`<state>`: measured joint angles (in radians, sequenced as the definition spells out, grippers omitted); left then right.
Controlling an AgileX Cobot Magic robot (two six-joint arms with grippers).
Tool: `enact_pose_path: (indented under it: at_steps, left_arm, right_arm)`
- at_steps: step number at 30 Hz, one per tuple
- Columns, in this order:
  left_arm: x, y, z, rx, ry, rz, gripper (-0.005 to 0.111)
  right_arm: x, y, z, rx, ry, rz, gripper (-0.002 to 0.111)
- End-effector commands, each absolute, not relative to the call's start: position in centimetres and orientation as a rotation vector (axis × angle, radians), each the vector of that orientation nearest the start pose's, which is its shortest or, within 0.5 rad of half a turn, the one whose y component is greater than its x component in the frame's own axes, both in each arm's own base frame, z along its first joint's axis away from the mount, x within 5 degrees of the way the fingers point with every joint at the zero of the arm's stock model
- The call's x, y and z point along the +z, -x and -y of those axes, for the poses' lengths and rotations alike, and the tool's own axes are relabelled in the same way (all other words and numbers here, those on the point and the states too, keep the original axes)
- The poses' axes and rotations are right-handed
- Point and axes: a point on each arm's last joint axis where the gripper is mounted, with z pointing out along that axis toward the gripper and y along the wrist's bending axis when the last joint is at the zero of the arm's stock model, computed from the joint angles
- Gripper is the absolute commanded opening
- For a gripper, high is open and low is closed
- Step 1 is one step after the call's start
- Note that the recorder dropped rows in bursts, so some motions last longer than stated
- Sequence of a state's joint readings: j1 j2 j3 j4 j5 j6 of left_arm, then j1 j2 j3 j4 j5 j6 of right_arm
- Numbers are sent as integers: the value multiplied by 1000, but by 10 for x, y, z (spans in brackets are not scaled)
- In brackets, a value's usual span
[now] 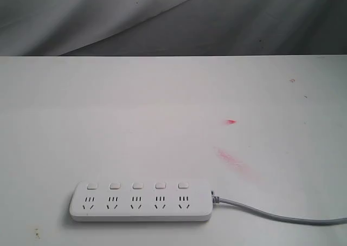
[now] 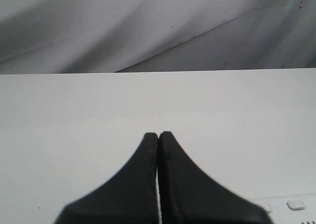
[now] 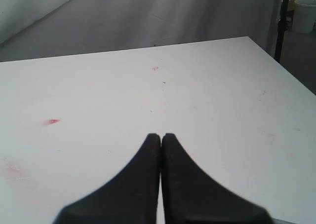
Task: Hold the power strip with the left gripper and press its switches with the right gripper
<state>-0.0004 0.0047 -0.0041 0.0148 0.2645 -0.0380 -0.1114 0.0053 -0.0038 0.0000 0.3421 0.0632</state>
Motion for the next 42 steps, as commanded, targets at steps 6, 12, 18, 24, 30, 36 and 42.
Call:
enact_pose_path:
  at_steps: [6,12,18,24,30,36,42]
  left_arm:
    - [189,-55,0,-22,34,-1749,0]
    - [189,-55,0,-22,34,-1749,0]
    - [189,-55,0,-22,34,-1749,0]
    - [190,-55,-2,44,-14,-1741,0]
    - [217,-52,-1,-11,24,-1640,0]
    - [267,-45,-1,-22,32,-1521,0]
    - [325,-61,-1,-56,67,-1536,0]
  right_arm:
    - [183,-53,6,-40,-166,-1808,0]
    - [183,-53,6,-40,-166,-1808,0]
    - [183,-53,6,-40,-166,-1808,0]
    - [183,-53,6,-40,-166,-1808,0]
    - [183,-53,6,-40,-166,-1808,0]
    - [183,-53,6,-40,-166,-1808,0]
    - [183,-53,6,-40,-166,-1808,0]
